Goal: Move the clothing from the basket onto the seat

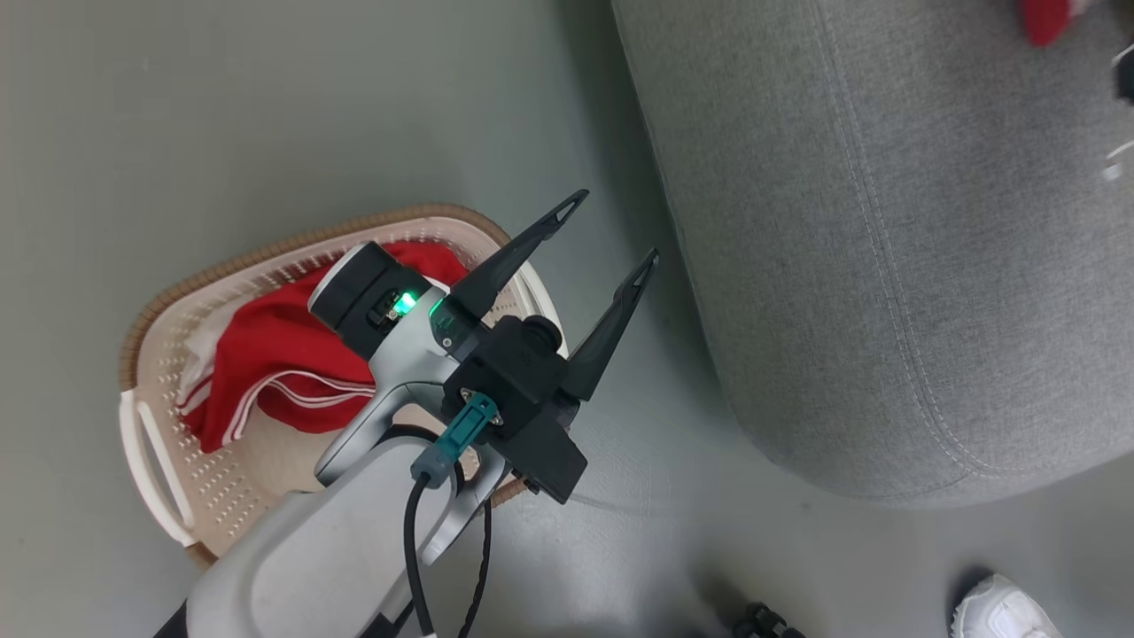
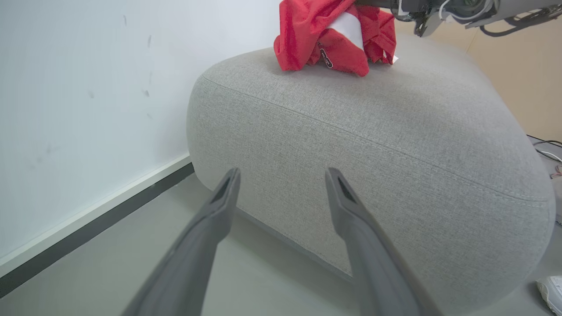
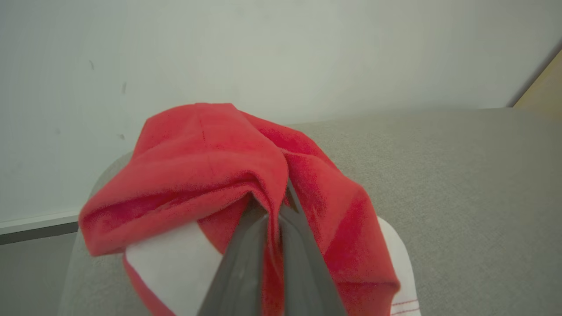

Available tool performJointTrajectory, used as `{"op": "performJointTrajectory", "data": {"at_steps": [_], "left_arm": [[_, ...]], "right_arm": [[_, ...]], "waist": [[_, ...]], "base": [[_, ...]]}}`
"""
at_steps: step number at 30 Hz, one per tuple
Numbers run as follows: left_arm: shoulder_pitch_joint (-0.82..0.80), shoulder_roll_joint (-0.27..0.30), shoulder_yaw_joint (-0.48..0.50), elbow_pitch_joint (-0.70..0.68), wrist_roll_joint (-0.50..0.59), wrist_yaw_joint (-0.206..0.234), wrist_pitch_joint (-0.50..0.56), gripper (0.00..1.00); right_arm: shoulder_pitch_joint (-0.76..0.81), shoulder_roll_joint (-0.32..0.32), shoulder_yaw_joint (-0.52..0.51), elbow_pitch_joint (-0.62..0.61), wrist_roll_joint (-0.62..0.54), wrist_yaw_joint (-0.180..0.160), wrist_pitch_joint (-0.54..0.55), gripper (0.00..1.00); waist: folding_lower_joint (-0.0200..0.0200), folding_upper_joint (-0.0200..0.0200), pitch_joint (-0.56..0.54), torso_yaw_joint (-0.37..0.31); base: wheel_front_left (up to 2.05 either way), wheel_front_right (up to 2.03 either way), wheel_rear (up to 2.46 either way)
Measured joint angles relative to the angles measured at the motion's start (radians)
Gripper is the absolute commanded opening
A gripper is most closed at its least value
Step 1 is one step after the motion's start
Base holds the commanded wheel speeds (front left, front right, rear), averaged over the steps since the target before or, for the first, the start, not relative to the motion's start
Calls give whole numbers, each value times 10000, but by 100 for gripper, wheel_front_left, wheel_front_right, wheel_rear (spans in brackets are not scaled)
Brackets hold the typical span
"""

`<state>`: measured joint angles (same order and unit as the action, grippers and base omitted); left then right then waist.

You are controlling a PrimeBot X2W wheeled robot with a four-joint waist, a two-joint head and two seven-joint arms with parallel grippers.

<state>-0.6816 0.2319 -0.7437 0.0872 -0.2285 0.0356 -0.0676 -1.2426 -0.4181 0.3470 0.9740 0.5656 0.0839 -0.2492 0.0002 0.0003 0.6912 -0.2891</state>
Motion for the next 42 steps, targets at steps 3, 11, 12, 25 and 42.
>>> {"op": "performJointTrajectory", "data": {"at_steps": [3, 11, 12, 25, 42], "left_arm": [[-73, 38, -13, 81, 27, -4, 2, 100], [-91, 46, 12, 330, 27, 8, -67, 100], [-90, 42, 17, 374, 27, 10, -117, 100], [187, -412, 282, 1208, -318, 176, -907, 100], [1709, -832, 1678, 2606, -1638, 525, -1753, 100]], "right_arm": [[191, 330, 117, 174, -15, 46, -2, 0], [777, 376, 174, -12, -196, 219, -46, 100], [898, 389, 199, -104, -261, 221, -48, 100], [2915, 380, 194, -1522, -932, 267, -73, 100], [5345, 974, 52, -3402, -1457, -234, -73, 100]], "waist": [[0, 1, 269, -133], [-1, -1, 266, -384], [-3, -2, 219, -392], [-3, -2, -839, -261], [-4, -4, -2977, 1116]], "base": [[0, 0, 0], [0, 0, 0], [0, 0, 0], [0, 0, 0], [0, 0, 0]]}}
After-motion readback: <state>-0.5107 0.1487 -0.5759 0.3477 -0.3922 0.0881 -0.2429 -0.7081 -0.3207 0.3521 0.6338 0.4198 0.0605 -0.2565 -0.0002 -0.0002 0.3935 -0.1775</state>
